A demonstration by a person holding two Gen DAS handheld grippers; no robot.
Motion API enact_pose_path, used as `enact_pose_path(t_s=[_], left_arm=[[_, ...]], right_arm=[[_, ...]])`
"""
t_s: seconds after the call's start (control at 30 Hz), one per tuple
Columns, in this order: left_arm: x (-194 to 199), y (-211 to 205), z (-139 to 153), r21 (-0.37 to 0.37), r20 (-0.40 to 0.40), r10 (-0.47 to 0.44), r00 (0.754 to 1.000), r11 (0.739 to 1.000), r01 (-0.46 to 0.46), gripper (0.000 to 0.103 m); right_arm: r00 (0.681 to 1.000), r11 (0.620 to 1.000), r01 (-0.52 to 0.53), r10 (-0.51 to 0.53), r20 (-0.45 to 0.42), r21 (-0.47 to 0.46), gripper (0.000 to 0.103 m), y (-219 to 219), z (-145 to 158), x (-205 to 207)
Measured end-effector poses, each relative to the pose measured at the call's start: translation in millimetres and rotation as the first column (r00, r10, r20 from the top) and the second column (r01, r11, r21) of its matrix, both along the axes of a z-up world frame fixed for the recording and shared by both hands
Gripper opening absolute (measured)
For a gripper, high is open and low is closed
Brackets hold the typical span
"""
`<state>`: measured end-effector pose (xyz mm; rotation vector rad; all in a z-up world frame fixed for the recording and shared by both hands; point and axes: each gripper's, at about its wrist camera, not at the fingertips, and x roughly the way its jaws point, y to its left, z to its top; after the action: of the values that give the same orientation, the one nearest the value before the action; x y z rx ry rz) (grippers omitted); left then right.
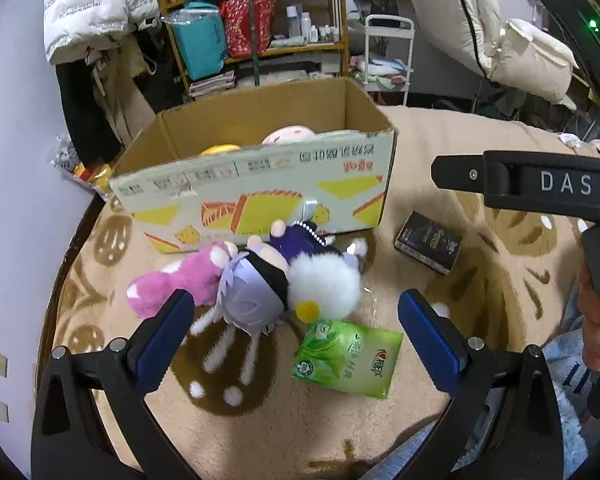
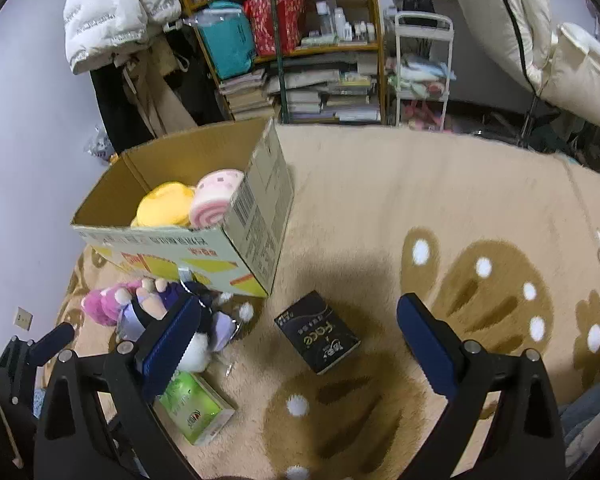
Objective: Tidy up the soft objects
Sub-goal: 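Grasp the green tissue pack with the left tool while the right tool grasps the black Face box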
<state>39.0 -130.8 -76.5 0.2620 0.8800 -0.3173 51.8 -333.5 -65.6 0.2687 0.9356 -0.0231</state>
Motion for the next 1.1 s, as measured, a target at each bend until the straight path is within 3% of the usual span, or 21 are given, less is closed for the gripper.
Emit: enact_pose_path(t_s=[0.23,0.5,0.93,1.03,1.1], left_arm=[[3.8,-5.7,-17.3,0.02,-0.041,-0.008,0.999,1.0,0.009,0.1],[-0.1,-18.0,-30.1,0.002,-0.123,-0.093,0.988,0.996,0.094,0.1],[6.8,-23.0,-58.7,0.052,-0.225,-0.075,0.971,0.995,0.089,0.1],[10.1,-20.6,-65.5,0.053,-0.252,-0.07,0.965,0.995,0.086,0.094],[10.8,-20.6,-68.6,0.046,-0.271,-0.074,0.96,0.995,0.09,0.084]], right_arm=[[0.996,1.0,-0.014,0.014,-0.092,0.005,0.103,1.9,-24.9,12.2],[0.972,1.0,-0.022,0.018,-0.236,-0.015,0.103,1.7,-61.0,26.3],[0.946,0.997,-0.069,0.051,-0.319,-0.046,0.098,1.1,-95.1,41.7],[0.947,0.996,-0.077,0.056,-0.317,-0.053,0.097,0.9,-98.8,43.6],[0.946,0.994,-0.083,0.058,-0.318,-0.065,0.091,1.9,-99.8,45.4]])
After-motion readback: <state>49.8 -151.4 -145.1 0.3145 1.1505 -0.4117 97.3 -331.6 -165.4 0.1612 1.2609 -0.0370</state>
